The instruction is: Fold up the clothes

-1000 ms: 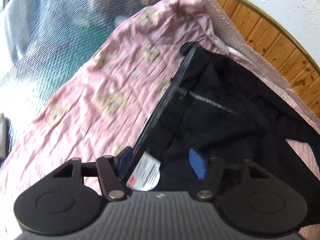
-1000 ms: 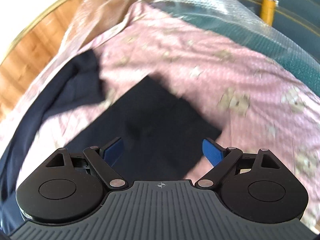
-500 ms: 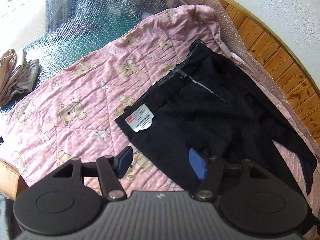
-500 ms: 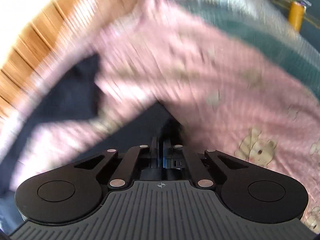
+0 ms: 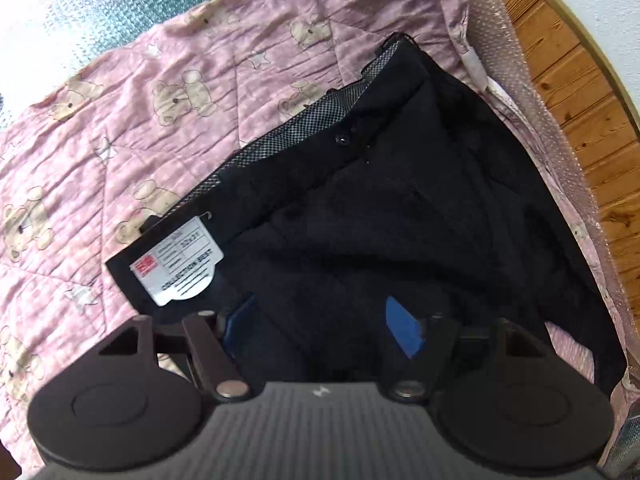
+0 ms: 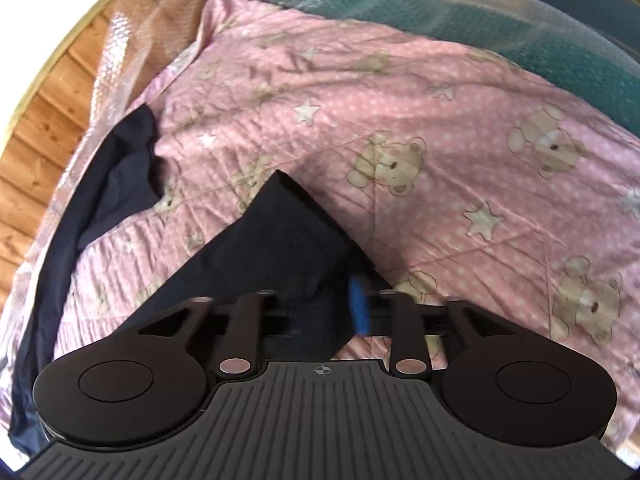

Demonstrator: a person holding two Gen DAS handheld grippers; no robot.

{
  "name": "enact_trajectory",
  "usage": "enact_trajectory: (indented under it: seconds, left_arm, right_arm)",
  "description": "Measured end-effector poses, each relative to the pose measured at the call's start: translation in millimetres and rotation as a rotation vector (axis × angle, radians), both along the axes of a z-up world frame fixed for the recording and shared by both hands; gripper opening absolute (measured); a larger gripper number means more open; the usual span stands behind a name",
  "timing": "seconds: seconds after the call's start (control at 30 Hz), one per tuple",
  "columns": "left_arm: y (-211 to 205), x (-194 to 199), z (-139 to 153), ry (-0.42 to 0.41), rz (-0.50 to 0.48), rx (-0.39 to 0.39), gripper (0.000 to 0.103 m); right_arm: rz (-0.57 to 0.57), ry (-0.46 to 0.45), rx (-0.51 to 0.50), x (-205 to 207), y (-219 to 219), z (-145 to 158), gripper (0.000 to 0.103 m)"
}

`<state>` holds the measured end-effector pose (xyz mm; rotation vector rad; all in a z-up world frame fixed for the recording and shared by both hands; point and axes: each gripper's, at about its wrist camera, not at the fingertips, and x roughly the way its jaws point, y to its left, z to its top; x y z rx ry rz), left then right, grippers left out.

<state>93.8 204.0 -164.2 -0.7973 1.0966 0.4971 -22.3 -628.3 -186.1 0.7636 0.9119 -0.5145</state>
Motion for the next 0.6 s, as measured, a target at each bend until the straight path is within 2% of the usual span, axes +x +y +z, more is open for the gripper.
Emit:
enact_trajectory:
  seconds: [0.1, 0.2, 0.23, 0.27, 0.3, 0.33, 0.43, 0.47, 0.53, 0.57, 0.6]
  left_arm:
    - [4.8, 22.2, -28.2, 0.081, 0.046, -0.059, 0.074]
    - [5.8, 35.1, -45.5, 0.129, 0.072, -0.05, 0.061]
    - [4.3, 38.6, -42.3, 0.114, 0.061, -0.029, 0.005]
    - [2.8, 42.0, -38.1, 0.093, 0.032, -0.024, 0.006]
    - [1.3, 37.9, -25.7, 0.04, 0.01, -0.019, 0.0]
    - [-0.4, 25.3, -3.4, -0.053, -0.007, -0.008, 0.0]
    - [-3.5, -15.7, 61.0, -0.314, -0.054, 0.022, 0.0]
    - [1.0, -31.3, 68.0, -0.32, -0.051, 0.02, 0.0]
    - [14.3, -50.7, 55.1, -0.226, -0.017, -0.005, 0.003]
    - [21.0, -55.3, 47.0, -0.191, 0.011, -0.02, 0.018]
    - [27.8, -52.9, 36.8, -0.172, 0.055, -0.038, 0.038]
  right_arm:
    - [0.009, 0.027, -0.011, 3.4, 5.9, -2.0, 0.039]
    - [0.013, 0.063, -0.032, 12.2, 8.3, -5.6, 0.039]
    - [0.007, 0.069, -0.033, 14.6, 8.8, -6.8, 0.039]
    - [0.002, 0.072, -0.034, 16.8, 9.1, -7.7, 0.032]
    - [0.004, 0.066, -0.041, 17.8, 8.7, -5.7, 0.009]
    - [0.006, 0.059, -0.048, 18.4, 8.2, -3.1, 0.003]
    - [0.003, 0.02, -0.08, 8.9, 4.4, 16.9, 0.002]
    - [0.001, 0.01, -0.092, 3.8, 3.3, 23.0, 0.002]
    - [0.003, 0.027, -0.107, -3.9, 3.1, 25.7, 0.004]
    - [0.008, 0.044, -0.114, -4.1, 6.0, 24.3, 0.016]
    - [0.013, 0.062, -0.12, -4.2, 8.9, 23.0, 0.024]
